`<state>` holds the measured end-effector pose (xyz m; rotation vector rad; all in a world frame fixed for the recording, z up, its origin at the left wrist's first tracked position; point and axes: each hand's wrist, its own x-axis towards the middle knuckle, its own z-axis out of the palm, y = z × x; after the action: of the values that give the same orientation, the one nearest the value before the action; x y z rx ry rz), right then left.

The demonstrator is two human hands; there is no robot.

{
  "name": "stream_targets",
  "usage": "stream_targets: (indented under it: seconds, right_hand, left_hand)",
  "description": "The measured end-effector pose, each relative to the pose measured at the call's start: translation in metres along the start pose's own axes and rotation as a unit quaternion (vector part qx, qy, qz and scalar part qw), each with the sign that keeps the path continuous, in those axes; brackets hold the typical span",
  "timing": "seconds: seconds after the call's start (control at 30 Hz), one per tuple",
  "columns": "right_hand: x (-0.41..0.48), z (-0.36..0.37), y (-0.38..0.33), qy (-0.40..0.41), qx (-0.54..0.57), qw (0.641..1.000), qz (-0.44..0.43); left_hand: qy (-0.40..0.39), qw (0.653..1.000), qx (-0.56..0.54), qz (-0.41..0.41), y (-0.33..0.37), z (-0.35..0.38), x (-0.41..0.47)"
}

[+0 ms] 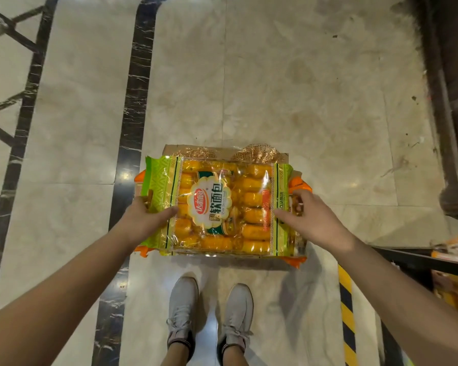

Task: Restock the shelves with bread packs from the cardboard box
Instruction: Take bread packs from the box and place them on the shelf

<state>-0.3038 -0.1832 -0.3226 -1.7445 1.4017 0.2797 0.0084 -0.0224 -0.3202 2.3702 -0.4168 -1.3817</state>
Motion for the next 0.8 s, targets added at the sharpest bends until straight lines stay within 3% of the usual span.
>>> stream_targets:
  seconds: [0.17, 0.5, 0.8]
  right_hand:
    - [0.014, 0.015, 0.008, -0.146, 0.12, 0.98, 0.067]
    - [0.017, 0.023, 0.021, -0.154, 0.205, 0.963, 0.081]
    - [-0.004, 0.03, 0.018, -0.142, 0.317, 0.932, 0.103]
  left_hand:
    - [-0.05, 0.998, -0.042, -0.018, -0.008, 0.004, 0.015]
    - [-0.108, 0.986, -0.112, -0.053, -0.015, 0.0, 0.025]
    - [-0.094, 0.982, -0.163, -0.006, -0.03, 0.001, 0.012]
